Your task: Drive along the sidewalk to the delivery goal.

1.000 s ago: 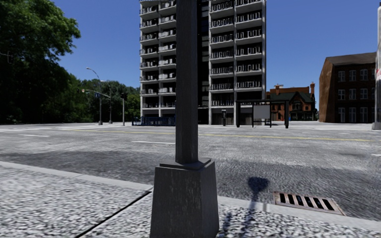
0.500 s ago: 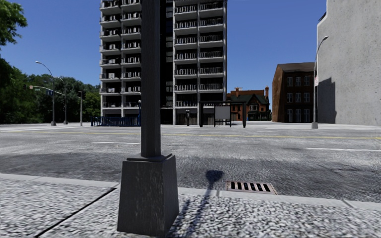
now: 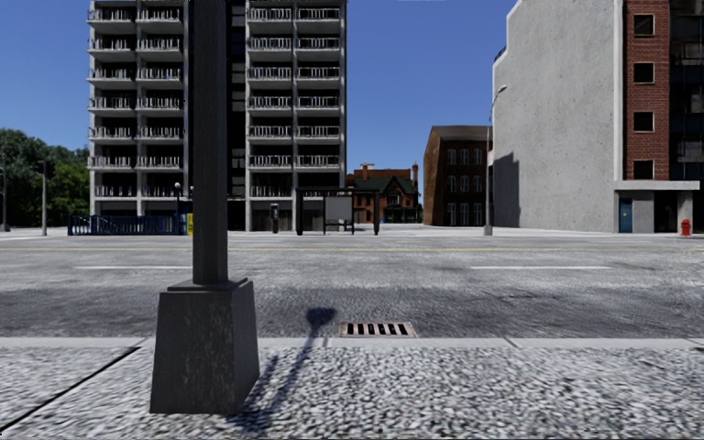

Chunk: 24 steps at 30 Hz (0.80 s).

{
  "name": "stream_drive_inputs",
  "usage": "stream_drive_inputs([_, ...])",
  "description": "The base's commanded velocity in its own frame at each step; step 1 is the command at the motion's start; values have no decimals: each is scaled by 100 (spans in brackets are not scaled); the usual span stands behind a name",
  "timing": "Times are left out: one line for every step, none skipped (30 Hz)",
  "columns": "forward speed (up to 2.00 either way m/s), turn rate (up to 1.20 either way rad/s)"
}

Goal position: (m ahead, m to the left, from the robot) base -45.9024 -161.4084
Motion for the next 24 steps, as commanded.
stream_drive_inputs([-46, -56])
stream_drive_inputs([-44, -56])
stream_drive_inputs([-39, -48])
stream_drive_inputs([0, 0])
stream_drive_inputs([0, 0])
stream_drive_inputs([0, 0])
stream_drive_inputs([0, 0])
stream_drive_inputs([0, 0])
stream_drive_inputs([0, 0])
stream_drive_inputs([0, 0])
stream_drive_inputs([0, 0])
stream_drive_inputs([0, 0])
stream_drive_inputs([0, 0])
stream_drive_inputs([155, -64])
stream_drive_inputs([155, -64])
stream_drive_inputs([155, -64])
stream_drive_inputs([155, -64])
stream_drive_inputs([155, -64])
stream_drive_inputs([155, -64])
stream_drive_inputs([155, -64])
stream_drive_inputs([155, -65])
stream_drive_inputs([155, -65])
stream_drive_inputs([155, -65])
stream_drive_inputs([155, -65])
